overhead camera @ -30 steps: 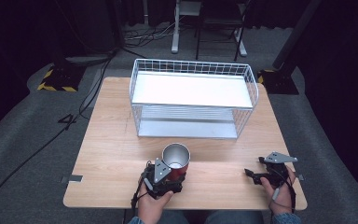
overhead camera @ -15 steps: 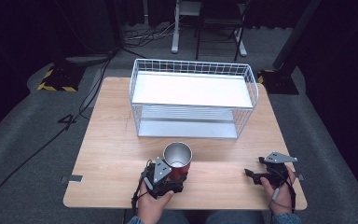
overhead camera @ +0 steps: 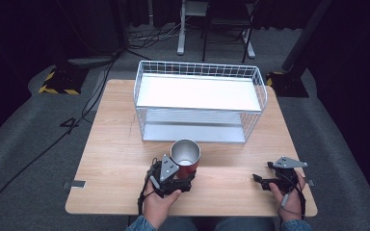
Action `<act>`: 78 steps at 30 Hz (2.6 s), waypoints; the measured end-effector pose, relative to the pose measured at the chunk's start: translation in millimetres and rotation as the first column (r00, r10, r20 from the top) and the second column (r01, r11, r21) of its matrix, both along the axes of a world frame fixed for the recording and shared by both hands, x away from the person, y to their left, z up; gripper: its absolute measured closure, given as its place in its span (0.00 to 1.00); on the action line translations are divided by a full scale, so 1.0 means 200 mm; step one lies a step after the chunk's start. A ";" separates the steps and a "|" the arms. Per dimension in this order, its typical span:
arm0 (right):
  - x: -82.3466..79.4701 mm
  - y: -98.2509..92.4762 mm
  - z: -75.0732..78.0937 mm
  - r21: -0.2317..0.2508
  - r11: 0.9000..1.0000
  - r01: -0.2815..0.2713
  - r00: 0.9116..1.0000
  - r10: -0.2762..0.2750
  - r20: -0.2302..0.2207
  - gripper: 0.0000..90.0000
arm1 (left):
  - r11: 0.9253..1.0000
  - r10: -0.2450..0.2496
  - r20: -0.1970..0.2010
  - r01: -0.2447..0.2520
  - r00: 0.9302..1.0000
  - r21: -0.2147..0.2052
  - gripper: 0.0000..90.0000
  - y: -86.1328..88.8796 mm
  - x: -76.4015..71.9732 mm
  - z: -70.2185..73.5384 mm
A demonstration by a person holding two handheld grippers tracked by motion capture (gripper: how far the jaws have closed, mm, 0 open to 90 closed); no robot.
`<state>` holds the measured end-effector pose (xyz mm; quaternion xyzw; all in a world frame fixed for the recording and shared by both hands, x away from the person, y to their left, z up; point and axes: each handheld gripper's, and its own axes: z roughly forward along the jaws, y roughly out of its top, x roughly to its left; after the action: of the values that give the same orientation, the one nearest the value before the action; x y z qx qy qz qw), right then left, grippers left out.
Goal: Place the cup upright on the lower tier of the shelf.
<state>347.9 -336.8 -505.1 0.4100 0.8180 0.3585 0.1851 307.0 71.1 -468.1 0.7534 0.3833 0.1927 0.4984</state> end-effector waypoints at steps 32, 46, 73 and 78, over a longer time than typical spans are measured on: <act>0.00 0.00 0.00 -0.001 1.000 0.001 1.000 -0.001 0.001 0.17 | 1.000 0.011 0.003 -0.011 1.000 0.027 0.18 -0.12 0.34 0.09; 0.00 0.00 0.00 -0.001 1.000 0.001 1.000 -0.001 0.001 0.17 | 0.998 0.058 -0.010 -0.058 0.998 0.040 0.18 -0.15 0.51 0.07; 0.00 0.00 0.00 0.000 1.000 0.000 1.000 0.000 0.000 0.17 | 0.992 0.126 0.028 -0.126 0.992 0.007 0.18 -0.22 0.77 -0.05; 0.00 0.00 0.00 0.000 1.000 0.000 1.000 0.000 0.000 0.17 | 0.990 0.142 0.014 -0.143 0.990 0.022 0.18 -0.23 0.79 -0.08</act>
<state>348.3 -336.9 -505.3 0.4102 0.8180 0.3583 0.1852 465.3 24.4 -483.5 0.7286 0.4308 0.2369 0.4769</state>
